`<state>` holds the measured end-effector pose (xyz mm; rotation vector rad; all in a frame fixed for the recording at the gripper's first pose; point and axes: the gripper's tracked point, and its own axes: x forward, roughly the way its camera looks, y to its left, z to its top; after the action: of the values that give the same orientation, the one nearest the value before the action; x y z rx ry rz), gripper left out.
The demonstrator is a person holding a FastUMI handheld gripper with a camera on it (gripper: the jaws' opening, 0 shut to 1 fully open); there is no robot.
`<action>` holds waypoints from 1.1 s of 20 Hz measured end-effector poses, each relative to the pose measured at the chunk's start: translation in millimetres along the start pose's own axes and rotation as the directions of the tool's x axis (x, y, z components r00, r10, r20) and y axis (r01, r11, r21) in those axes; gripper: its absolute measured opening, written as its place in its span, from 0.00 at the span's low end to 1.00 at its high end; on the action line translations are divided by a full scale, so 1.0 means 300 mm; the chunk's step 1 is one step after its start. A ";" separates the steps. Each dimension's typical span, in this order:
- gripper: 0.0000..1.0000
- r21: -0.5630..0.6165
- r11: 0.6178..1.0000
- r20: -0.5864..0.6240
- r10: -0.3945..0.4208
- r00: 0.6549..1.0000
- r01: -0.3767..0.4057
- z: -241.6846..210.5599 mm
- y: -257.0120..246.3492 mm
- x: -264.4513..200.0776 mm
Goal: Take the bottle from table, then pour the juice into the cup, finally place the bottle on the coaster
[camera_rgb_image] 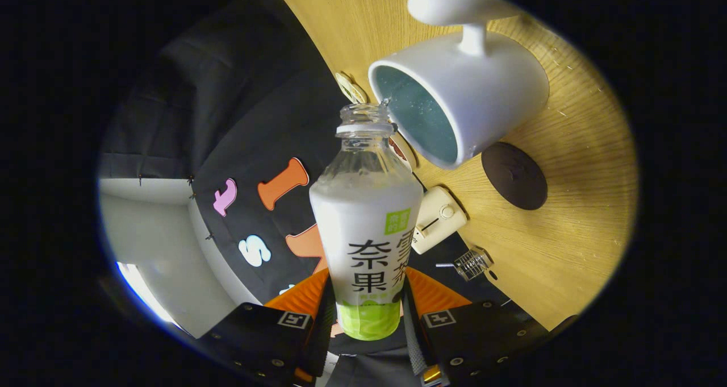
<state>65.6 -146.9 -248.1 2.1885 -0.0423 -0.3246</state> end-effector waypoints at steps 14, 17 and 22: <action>0.57 0.110 0.993 0.040 0.044 0.998 -0.048 0.035 0.069 0.005; 0.57 0.123 0.992 0.048 0.031 0.998 -0.037 0.045 0.059 0.002; 0.58 0.134 0.990 0.029 0.027 0.999 -0.030 0.019 0.061 0.019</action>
<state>71.4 -163.1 -237.9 2.3150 -0.1133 -0.3434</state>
